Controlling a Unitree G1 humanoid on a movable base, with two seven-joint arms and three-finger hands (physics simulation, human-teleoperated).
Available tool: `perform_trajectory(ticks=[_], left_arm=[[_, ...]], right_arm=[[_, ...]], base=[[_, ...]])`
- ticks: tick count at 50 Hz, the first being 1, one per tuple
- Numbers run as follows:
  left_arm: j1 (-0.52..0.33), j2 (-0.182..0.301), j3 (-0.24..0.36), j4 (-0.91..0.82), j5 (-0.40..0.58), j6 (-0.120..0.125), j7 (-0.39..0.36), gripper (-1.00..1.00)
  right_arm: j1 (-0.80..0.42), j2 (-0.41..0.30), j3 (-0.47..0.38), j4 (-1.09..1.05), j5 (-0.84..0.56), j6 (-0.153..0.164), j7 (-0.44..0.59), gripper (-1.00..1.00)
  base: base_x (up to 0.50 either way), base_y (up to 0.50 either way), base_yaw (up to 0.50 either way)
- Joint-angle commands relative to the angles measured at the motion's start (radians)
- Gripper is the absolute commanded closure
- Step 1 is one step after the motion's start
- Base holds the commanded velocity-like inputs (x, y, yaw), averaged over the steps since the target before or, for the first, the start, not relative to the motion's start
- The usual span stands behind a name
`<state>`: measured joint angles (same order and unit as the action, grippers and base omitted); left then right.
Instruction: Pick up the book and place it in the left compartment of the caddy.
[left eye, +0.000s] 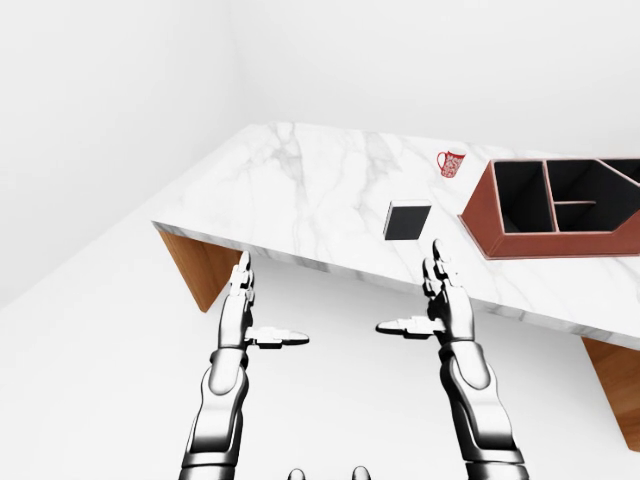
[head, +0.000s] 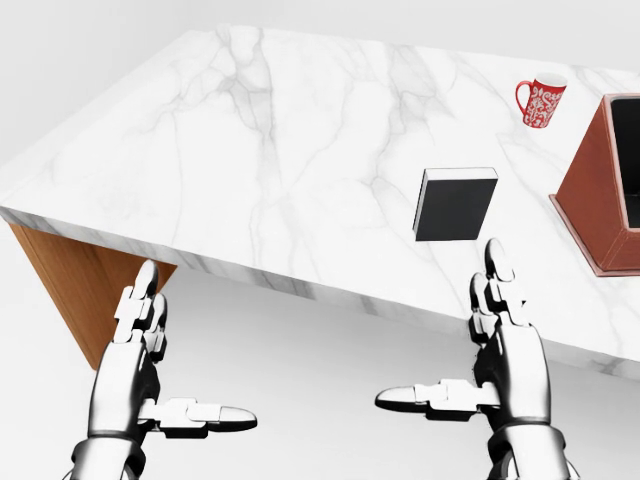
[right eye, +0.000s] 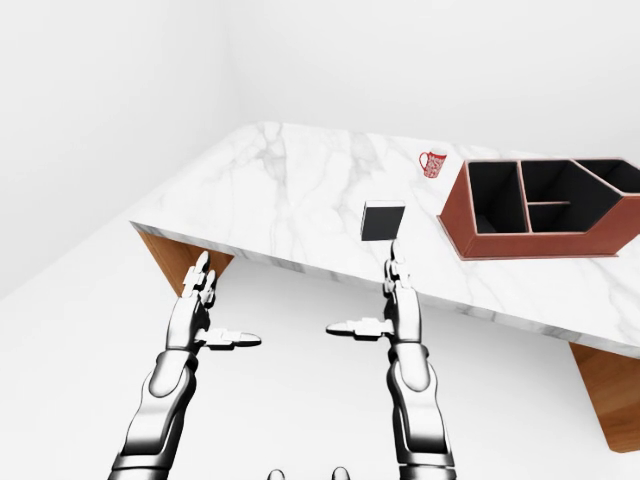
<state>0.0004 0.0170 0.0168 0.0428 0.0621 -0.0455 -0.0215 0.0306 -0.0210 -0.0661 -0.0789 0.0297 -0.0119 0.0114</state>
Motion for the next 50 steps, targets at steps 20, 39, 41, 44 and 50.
perform_trajectory(ticks=[20,39,41,44,50], left_arm=[[-0.009,0.003,0.004,0.044,0.009,-0.035,0.009,-1.0],[-0.027,0.006,0.01,0.088,0.006,-0.042,0.01,-1.0],[-0.004,0.002,0.002,0.019,0.01,-0.012,0.009,-1.0],[0.006,0.0,0.0,-0.003,0.013,0.001,0.01,-1.0],[0.011,-0.001,-0.003,-0.006,0.014,-0.002,0.01,-1.0]], right_arm=[[0.13,-0.051,-0.553,-0.421,0.396,0.099,0.05,-1.0],[0.147,-0.054,-0.682,-0.437,0.478,0.099,0.073,-1.0],[0.151,-0.055,-0.697,-0.433,0.492,0.099,0.073,-1.0],[0.152,-0.059,-0.715,-0.43,0.508,0.099,0.072,-1.0],[0.152,-0.07,-0.76,-0.401,0.575,0.099,0.082,-1.0]], base=[[0.0,0.0,0.0],[0.0,0.0,0.0],[0.0,0.0,0.0],[0.0,0.0,0.0],[0.0,0.0,0.0]])
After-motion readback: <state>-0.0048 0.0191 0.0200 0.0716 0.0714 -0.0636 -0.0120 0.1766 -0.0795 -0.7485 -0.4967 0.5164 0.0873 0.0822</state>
